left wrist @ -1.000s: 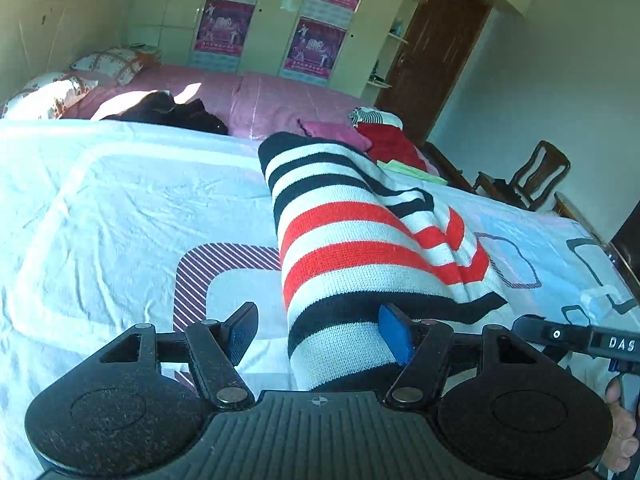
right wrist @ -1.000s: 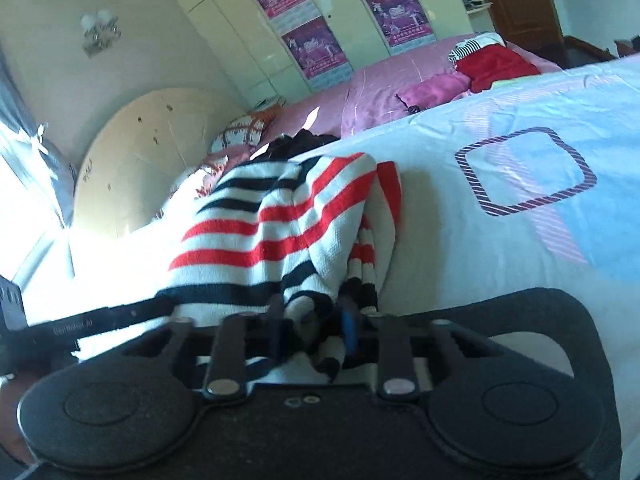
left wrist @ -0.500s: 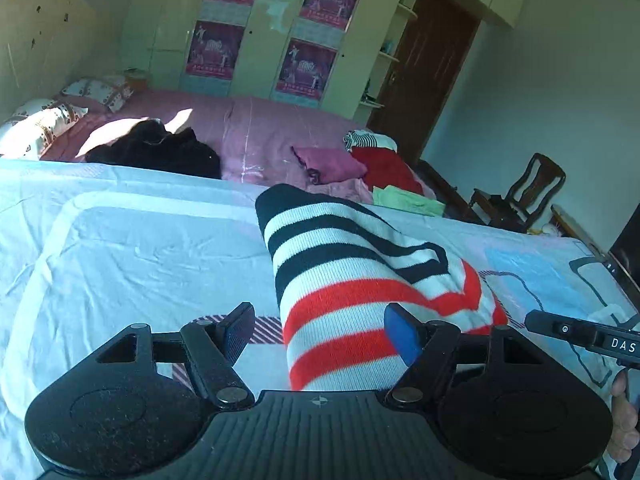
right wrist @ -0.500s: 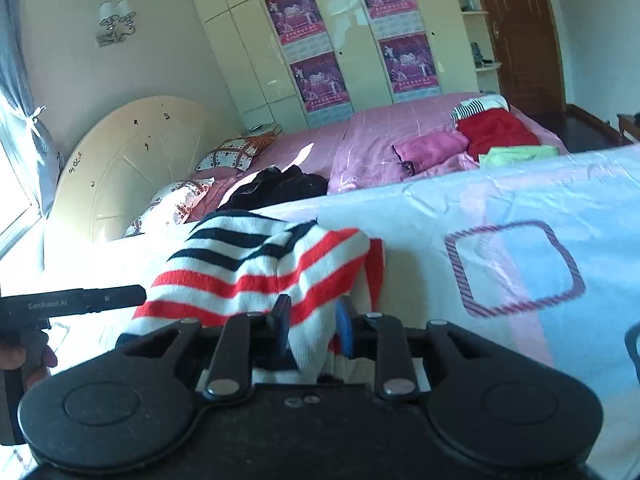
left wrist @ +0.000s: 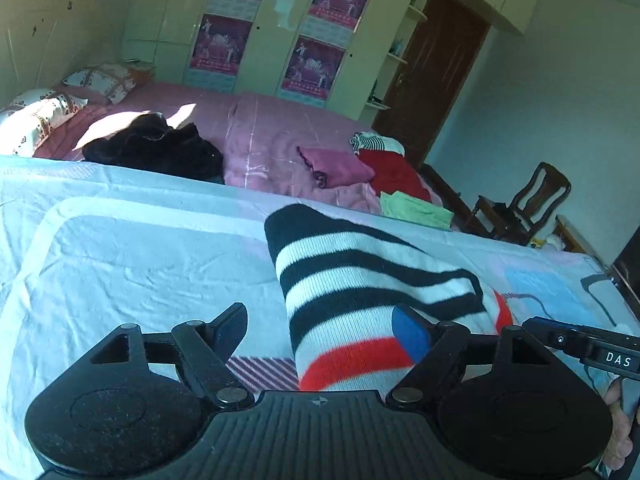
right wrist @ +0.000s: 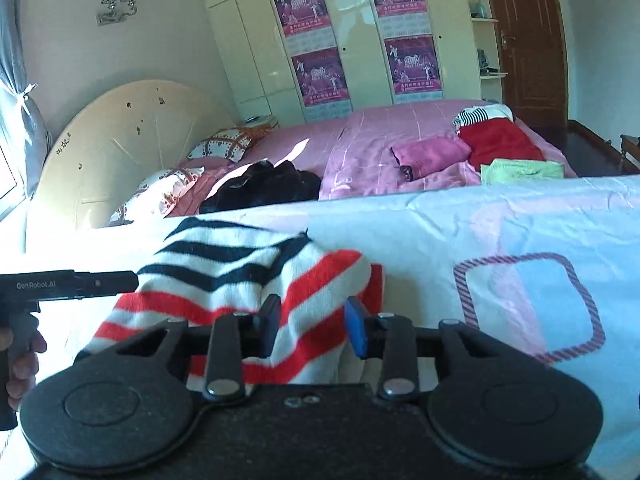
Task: Fold small clothes
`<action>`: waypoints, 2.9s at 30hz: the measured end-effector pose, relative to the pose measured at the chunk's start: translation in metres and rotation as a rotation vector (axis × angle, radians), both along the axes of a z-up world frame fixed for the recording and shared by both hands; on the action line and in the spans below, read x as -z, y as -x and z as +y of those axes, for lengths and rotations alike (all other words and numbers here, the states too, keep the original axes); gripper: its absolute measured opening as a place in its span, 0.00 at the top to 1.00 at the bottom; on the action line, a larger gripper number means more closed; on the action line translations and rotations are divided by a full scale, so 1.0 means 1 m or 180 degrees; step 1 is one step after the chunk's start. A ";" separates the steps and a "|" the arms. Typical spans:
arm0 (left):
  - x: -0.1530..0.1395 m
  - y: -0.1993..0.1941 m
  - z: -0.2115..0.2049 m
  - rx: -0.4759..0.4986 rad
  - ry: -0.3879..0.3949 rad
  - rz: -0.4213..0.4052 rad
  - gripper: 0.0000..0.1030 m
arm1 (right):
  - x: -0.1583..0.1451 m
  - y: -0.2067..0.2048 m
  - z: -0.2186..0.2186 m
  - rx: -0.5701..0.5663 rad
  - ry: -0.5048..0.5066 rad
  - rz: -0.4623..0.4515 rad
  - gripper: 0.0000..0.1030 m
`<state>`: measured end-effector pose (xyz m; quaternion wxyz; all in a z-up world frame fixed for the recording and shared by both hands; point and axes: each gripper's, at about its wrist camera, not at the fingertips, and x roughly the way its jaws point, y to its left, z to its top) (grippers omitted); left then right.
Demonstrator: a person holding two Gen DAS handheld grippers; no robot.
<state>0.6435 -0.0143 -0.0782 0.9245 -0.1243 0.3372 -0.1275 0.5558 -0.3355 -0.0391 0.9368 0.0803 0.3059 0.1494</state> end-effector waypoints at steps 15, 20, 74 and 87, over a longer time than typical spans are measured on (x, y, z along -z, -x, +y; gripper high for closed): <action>-0.002 0.040 -0.005 0.0272 -0.0145 0.0108 0.15 | -0.003 0.041 -0.031 -0.0058 -0.0172 0.0340 0.55; 0.027 0.074 -0.004 0.0313 0.0024 0.0294 0.14 | 0.028 0.069 -0.025 -0.0052 -0.0120 0.0510 0.53; 0.052 0.061 0.028 0.0286 0.1377 0.0796 0.14 | 0.046 0.042 -0.082 -0.0088 -0.1725 0.0899 0.30; 0.048 0.029 0.025 0.0686 0.1137 0.0917 0.14 | 0.061 0.012 -0.069 -0.0259 -0.1825 0.1134 0.34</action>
